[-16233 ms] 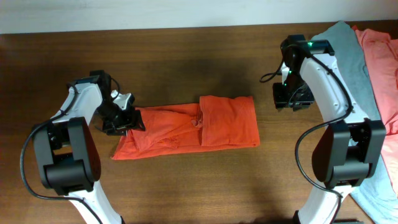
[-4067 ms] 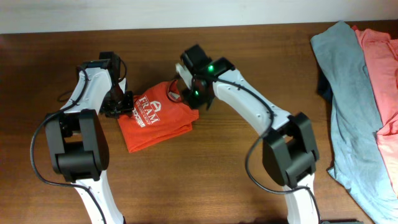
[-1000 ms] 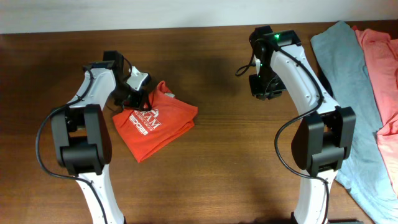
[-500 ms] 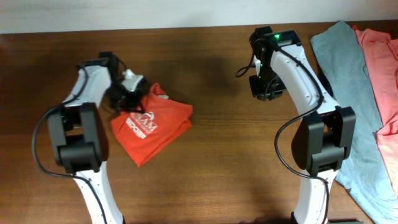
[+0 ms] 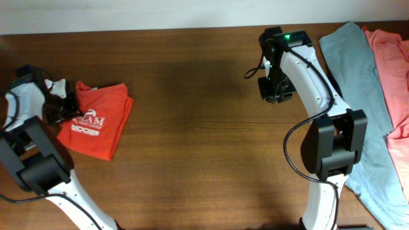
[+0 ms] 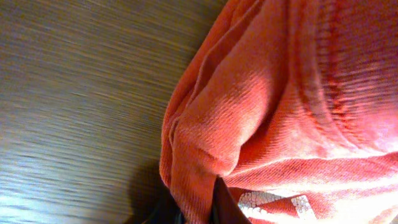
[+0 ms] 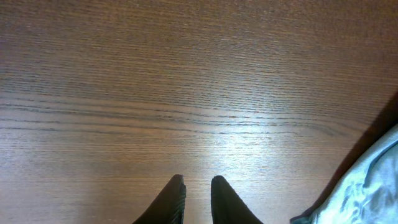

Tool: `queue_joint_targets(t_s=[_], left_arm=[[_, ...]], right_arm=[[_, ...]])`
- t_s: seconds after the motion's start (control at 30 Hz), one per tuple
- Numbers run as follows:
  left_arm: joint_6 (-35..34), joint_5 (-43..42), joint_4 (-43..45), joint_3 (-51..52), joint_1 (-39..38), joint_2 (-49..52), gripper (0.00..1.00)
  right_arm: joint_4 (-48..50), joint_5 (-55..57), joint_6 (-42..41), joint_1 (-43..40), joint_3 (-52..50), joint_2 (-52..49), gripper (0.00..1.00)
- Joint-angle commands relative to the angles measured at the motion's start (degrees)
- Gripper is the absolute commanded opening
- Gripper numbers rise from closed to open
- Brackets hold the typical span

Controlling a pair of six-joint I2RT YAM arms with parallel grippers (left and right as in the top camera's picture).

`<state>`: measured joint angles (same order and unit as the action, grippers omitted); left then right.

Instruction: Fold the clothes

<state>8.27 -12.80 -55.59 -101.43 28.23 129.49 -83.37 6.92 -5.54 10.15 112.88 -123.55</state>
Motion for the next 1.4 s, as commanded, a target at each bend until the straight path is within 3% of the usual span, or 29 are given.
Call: queue_joint_targets(t_s=[0.0,0.3,0.33,0.4,0.47,0.87,1.2,1.23,1.27,1.3,1.33,1.37], left_arm=[[-1.0,1.3,1.7,-0.8,1.7,-2.3,0.0],[-1.4,3.7,3.5,-0.8,4.8,-2.3,0.01],[-1.4,3.7,3.3,-0.8,5.1,-2.3,0.1],[-2.6,3.6,2.6,-0.9,5.7,-2.5,0.51],[-4.3,3.6,2.2,-1.0,6.1,-2.9,0.61],[-4.3,-1.0,-0.7,-3.8,3.3,-16.4,0.66],[3.4,-1.1,-4.1,-3.8,-11.8,-28.7,0.68],[4.2,-1.1,-4.6,-3.8,-13.6,-29.4,0.72],[4.7,-0.9,-5.2,-3.8,-15.3,-29.8,0.84],[4.7,-0.4,-5.8,-3.8,-17.1,-30.0,0.99],[4.7,0.2,-6.3,-3.8,-18.4,-30.0,0.99],[4.7,0.2,-7.1,-3.8,-19.6,-30.0,0.99]], right_arm=[[-0.2,1.3,0.4,-0.4,0.3,0.9,0.2],[-0.2,1.3,0.4,-0.4,0.3,0.9,0.2],[-0.2,1.3,0.4,-0.4,0.3,0.9,0.2],[-0.2,1.3,0.4,-0.4,0.3,0.9,0.2],[-0.2,1.3,0.4,-0.4,0.3,0.9,0.2],[0.7,-0.9,0.5,-0.5,0.3,1.5,0.2],[7.5,-14.0,3.3,-5.0,0.4,13.9,0.25],[7.7,-14.8,4.1,-5.6,0.4,15.2,0.26],[7.8,-15.1,4.9,-6.3,0.4,16.5,0.27],[8.0,-15.2,5.7,-7.0,0.4,17.6,0.29],[7.9,-15.4,6.3,-7.5,0.4,18.5,0.43],[7.7,-15.7,6.7,-8.1,0.4,19.2,0.72]])
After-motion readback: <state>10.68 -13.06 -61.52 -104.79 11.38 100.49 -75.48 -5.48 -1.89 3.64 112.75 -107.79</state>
